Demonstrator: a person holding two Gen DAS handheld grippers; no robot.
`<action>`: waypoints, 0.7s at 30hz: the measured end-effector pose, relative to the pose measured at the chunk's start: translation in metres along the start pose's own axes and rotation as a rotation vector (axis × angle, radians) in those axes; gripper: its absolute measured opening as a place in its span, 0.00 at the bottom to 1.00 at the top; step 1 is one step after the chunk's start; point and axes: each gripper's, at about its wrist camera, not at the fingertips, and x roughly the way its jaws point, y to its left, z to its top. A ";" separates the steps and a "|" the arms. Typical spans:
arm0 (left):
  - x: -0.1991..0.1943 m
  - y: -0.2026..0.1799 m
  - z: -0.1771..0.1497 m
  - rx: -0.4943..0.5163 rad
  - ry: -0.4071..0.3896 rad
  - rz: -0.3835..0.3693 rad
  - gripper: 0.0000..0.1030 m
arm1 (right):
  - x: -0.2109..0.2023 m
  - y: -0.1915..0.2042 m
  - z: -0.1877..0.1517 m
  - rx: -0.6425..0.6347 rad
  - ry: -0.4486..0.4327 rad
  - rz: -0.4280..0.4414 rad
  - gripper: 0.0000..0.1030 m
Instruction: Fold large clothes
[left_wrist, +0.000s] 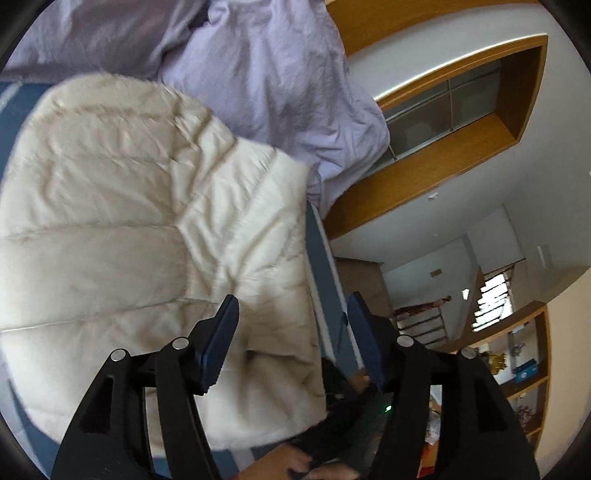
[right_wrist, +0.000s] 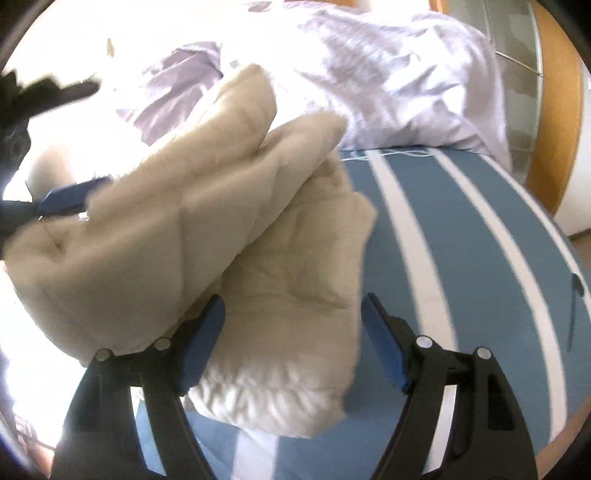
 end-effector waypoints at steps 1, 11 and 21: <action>-0.004 -0.003 0.000 0.006 -0.009 0.016 0.60 | -0.003 -0.003 0.001 0.005 -0.004 -0.010 0.73; -0.052 0.037 0.004 0.066 -0.129 0.331 0.60 | -0.039 -0.027 0.022 0.009 -0.060 -0.099 0.73; -0.047 0.071 0.008 0.116 -0.160 0.584 0.60 | -0.059 -0.004 0.051 -0.031 -0.104 -0.049 0.73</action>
